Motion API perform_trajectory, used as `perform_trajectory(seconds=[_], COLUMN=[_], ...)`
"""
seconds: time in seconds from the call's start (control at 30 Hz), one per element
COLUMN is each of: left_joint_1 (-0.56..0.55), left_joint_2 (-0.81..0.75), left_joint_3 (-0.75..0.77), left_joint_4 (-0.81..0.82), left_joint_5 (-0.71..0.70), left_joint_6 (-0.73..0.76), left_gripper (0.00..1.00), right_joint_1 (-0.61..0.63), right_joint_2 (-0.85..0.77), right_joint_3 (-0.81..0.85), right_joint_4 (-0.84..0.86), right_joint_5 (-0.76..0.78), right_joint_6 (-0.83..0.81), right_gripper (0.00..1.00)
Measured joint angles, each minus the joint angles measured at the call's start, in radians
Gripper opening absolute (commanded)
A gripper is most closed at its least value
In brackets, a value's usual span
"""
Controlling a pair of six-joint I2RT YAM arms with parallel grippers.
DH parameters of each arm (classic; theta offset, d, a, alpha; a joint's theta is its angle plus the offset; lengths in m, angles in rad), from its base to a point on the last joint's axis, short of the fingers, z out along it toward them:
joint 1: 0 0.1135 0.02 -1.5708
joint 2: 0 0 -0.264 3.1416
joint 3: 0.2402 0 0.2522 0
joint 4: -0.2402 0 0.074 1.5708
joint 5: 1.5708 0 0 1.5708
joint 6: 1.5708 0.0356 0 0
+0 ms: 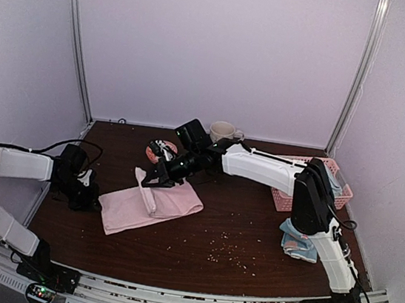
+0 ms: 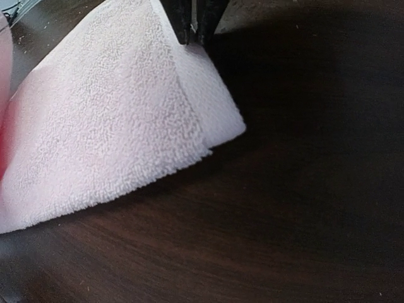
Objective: Roll the towels
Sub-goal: Fold the towel at the center of the board.
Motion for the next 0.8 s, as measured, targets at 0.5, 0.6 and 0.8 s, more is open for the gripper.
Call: perform_trajectory(seconds=[0.5,0.6,0.8], left_joint_1=[0.0,0.0,0.0], left_joint_2=[-0.135,-0.147,-0.17], left_joint_3=[0.039,0.034,0.032], left_joint_4=[-0.112,-0.117,-0.135], left_joint_5=[-0.039,-0.039,-0.042], left_joint_6=[-0.01,-0.015,-0.023], left_gripper=[0.08,0.08,0.09], right_joint_1=[0.079,0.093,0.116], right_joint_2=[0.143,0.184,0.225], right_joint_3=[0.068,0.085,0.096], right_joint_4=[0.216,0.27,0.329], right_joint_5=[0.114,0.126,0.134], right_joint_6=[0.165,0.192,0.215], right_gripper=[0.0,0.0,0.0])
